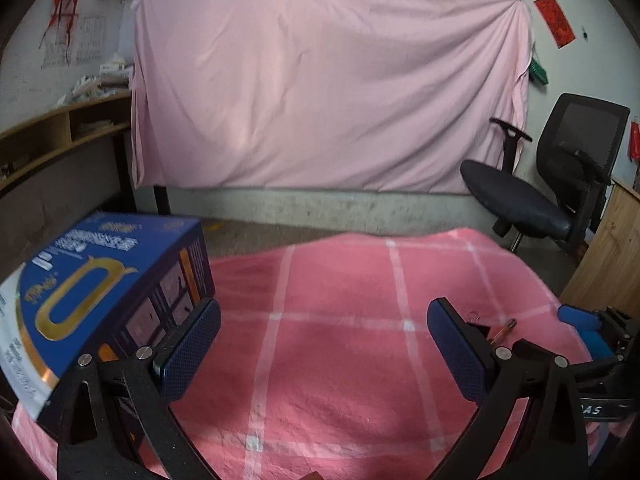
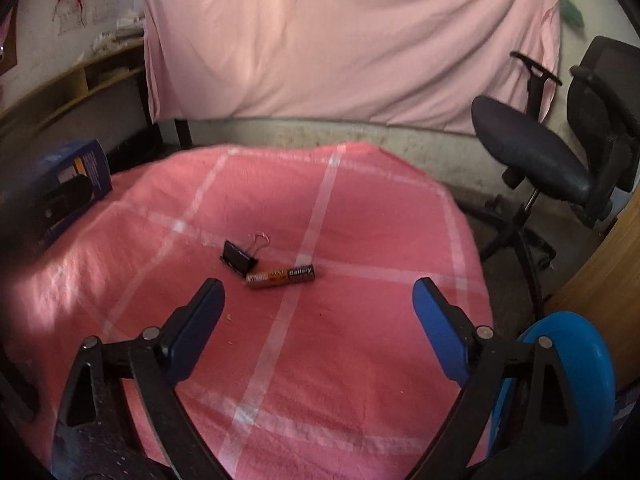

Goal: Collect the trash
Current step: 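Move both tools back over the bed toward the binder clip and battery, then grasp the black binder clip with the left tool while the right tool grasps the battery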

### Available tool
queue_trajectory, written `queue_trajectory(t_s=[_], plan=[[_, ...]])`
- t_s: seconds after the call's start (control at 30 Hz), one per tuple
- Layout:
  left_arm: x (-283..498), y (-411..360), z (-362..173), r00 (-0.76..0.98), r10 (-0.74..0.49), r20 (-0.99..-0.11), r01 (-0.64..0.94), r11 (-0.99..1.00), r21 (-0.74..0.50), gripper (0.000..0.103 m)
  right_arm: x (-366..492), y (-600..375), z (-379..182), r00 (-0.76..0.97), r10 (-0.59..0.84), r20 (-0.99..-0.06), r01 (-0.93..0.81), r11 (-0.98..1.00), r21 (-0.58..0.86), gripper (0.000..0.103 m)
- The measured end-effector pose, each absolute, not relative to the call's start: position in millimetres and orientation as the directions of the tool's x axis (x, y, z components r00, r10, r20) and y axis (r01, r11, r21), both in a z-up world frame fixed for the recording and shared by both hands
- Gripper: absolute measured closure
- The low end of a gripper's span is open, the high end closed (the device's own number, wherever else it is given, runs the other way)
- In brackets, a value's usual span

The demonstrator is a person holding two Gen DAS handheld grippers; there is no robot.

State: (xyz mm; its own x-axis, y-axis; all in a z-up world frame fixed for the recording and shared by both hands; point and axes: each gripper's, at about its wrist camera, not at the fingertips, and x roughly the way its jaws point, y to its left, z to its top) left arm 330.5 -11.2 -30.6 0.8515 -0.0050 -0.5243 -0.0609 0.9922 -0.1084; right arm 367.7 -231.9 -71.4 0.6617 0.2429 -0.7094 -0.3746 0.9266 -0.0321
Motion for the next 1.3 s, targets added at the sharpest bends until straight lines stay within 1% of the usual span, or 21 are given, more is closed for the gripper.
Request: queue_trajectory(t_s=[0.1, 0.17, 0.27, 0.33, 0.37, 0.4, 0.43, 0.63, 0.7, 0.8, 0.83, 0.87, 1.0, 1.07, 1.1, 1.17, 1.2, 1.27, 1.3], plan=[[334, -11, -34, 0.830, -0.001, -0.557, -0.078, 0.990, -0.117, 0.002, 377, -226, -84, 0.608, 0.222, -0.762, -0.392, 0.919, -0.045, 0.000], [335, -12, -35, 0.824, -0.009, -0.567, -0.074, 0.990, -0.123, 0.002, 380, -224, -86, 0.599, 0.215, -0.771, -0.400, 0.915, -0.055, 0.001], [337, -16, -36, 0.811, -0.017, -0.585, -0.062, 0.992, -0.114, 0.002, 386, -221, -85, 0.606, 0.211, -0.767, -0.411, 0.908, -0.076, 0.008], [339, -18, -37, 0.806, -0.017, -0.592, -0.055, 0.993, -0.103, 0.002, 393, -222, -87, 0.585, 0.236, -0.776, -0.432, 0.900, -0.052, 0.019], [340, -19, -37, 0.803, -0.016, -0.596, -0.052, 0.994, -0.097, 0.002, 393, -221, -85, 0.582, 0.245, -0.775, -0.437, 0.898, -0.045, 0.023], [342, -21, -38, 0.797, -0.014, -0.603, -0.047, 0.995, -0.086, 0.002, 392, -223, -84, 0.575, 0.266, -0.774, -0.450, 0.893, -0.027, 0.032], [345, -24, -39, 0.791, -0.015, -0.612, -0.040, 0.996, -0.076, 0.002, 391, -225, -84, 0.568, 0.281, -0.773, -0.457, 0.889, -0.013, 0.037], [353, -43, -42, 0.775, -0.031, -0.631, 0.021, 1.000, -0.023, 0.003, 381, -239, -80, 0.571, 0.296, -0.766, -0.445, 0.896, 0.015, 0.037], [358, -55, -44, 0.762, -0.066, -0.644, 0.073, 0.997, -0.015, 0.003, 379, -247, -78, 0.577, 0.294, -0.762, -0.426, 0.904, 0.026, 0.037], [367, -79, -50, 0.732, -0.088, -0.676, 0.160, 0.986, 0.045, 0.003, 373, -258, -75, 0.578, 0.298, -0.760, -0.406, 0.912, 0.049, 0.037], [370, -86, -51, 0.723, -0.088, -0.685, 0.184, 0.981, 0.068, 0.006, 370, -263, -74, 0.580, 0.294, -0.759, -0.401, 0.915, 0.048, 0.037], [373, -91, -52, 0.718, -0.090, -0.690, 0.199, 0.977, 0.080, 0.011, 370, -264, -74, 0.581, 0.292, -0.760, -0.399, 0.916, 0.046, 0.037], [385, -111, -60, 0.684, -0.103, -0.722, 0.252, 0.963, 0.101, 0.020, 363, -278, -72, 0.584, 0.286, -0.760, -0.389, 0.920, 0.047, 0.037], [391, -119, -63, 0.665, -0.108, -0.739, 0.271, 0.957, 0.104, 0.034, 361, -286, -70, 0.585, 0.281, -0.761, -0.376, 0.925, 0.054, 0.037], [393, -123, -65, 0.658, -0.110, -0.745, 0.280, 0.954, 0.106, 0.037, 360, -288, -70, 0.585, 0.280, -0.762, -0.373, 0.926, 0.054, 0.037], [397, -132, -67, 0.652, -0.119, -0.748, 0.303, 0.946, 0.114, 0.047, 360, -296, -70, 0.584, 0.285, -0.760, -0.361, 0.930, 0.071, 0.037], [399, -136, -67, 0.651, -0.122, -0.749, 0.310, 0.944, 0.116, 0.050, 361, -298, -71, 0.581, 0.293, -0.759, -0.356, 0.931, 0.086, 0.037], [403, -143, -67, 0.643, -0.129, -0.755, 0.321, 0.941, 0.112, 0.063, 361, -301, -72, 0.577, 0.310, -0.756, -0.349, 0.930, 0.115, 0.037], [405, -147, -66, 0.638, -0.132, -0.759, 0.322, 0.941, 0.107, 0.066, 361, -303, -72, 0.577, 0.313, -0.755, -0.348, 0.930, 0.119, 0.037]])
